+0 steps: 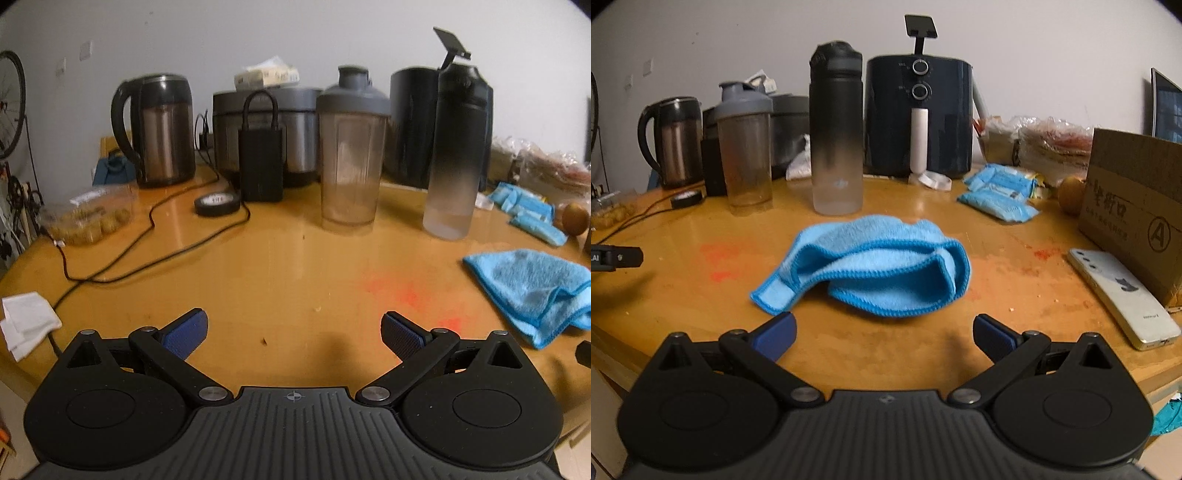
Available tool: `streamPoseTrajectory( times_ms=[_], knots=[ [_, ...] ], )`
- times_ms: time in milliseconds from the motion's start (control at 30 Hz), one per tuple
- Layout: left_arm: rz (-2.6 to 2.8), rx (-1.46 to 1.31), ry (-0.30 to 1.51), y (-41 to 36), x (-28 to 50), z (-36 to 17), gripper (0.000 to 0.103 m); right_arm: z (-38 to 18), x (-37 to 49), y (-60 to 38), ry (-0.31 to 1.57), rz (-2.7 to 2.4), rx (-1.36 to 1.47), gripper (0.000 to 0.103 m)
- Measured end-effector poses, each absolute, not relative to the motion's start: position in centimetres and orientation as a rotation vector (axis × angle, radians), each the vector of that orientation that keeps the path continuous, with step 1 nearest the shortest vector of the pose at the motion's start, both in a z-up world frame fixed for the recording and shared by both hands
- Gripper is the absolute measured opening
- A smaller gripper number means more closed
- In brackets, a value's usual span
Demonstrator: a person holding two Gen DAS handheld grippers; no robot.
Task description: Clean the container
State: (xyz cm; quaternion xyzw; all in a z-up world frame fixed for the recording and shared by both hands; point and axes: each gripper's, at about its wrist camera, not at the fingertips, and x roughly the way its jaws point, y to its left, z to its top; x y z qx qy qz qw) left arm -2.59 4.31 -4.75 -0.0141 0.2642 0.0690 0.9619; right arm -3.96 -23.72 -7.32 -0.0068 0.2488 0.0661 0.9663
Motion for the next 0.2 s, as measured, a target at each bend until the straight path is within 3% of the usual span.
streamPoseTrajectory(
  times_ms=[200],
  knots=[
    [0.104, -0.035, 0.584, 4.34, -2.6, -5.5, 0.103, -7.82, -3.82, -23.72, 0.532, 0.134, -0.01, 0.103]
  ],
)
